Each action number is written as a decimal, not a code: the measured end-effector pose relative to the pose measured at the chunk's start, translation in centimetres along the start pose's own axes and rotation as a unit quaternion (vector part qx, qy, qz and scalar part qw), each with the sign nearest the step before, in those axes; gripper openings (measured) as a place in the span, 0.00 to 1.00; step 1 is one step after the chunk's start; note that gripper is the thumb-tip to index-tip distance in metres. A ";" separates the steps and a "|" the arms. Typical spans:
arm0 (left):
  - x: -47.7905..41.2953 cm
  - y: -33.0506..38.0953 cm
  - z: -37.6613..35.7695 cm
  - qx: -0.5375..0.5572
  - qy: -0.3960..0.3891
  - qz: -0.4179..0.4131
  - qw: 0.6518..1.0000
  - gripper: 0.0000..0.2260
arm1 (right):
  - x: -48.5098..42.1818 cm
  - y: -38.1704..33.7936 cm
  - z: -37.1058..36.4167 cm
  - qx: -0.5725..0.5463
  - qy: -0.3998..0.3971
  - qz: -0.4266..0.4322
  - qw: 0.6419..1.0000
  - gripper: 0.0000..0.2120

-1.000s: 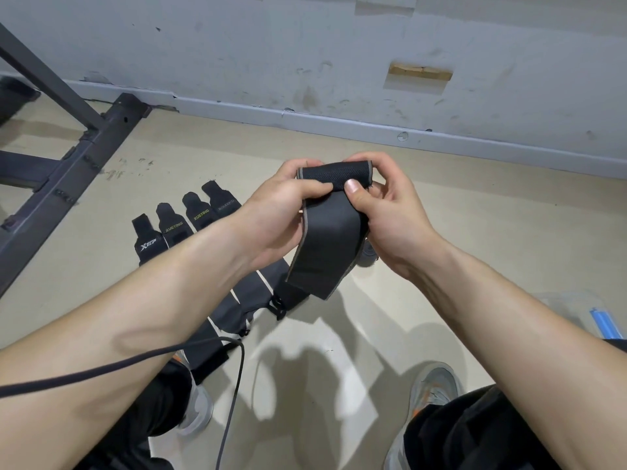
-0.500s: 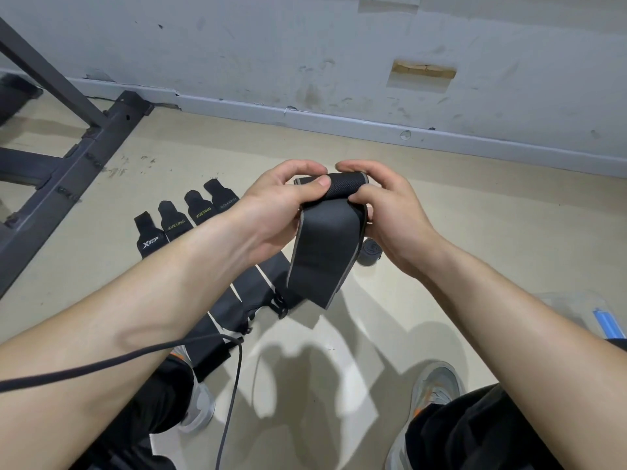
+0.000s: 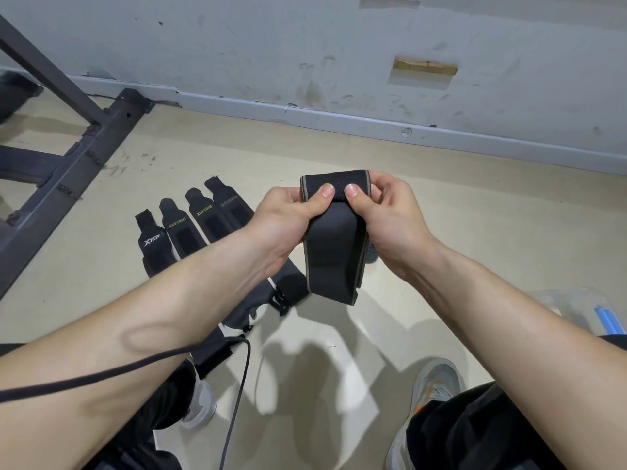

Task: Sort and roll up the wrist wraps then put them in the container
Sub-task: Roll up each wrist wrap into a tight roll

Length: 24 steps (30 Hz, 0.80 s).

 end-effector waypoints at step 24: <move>0.3 1.9 0.8 0.052 0.039 -0.054 0.996 0.07 | 0.3 0.9 -0.9 0.033 -0.049 -0.066 0.996 0.06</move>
Point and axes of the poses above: each hand's wrist, its own x-axis away from the middle knuckle, its own z-axis out of the back of the hand, y = z × x, the point moved 10 cm from there along -x, towards the middle knuckle, and after that the axes turned 11 degrees about -x, right-handed, at the moved point
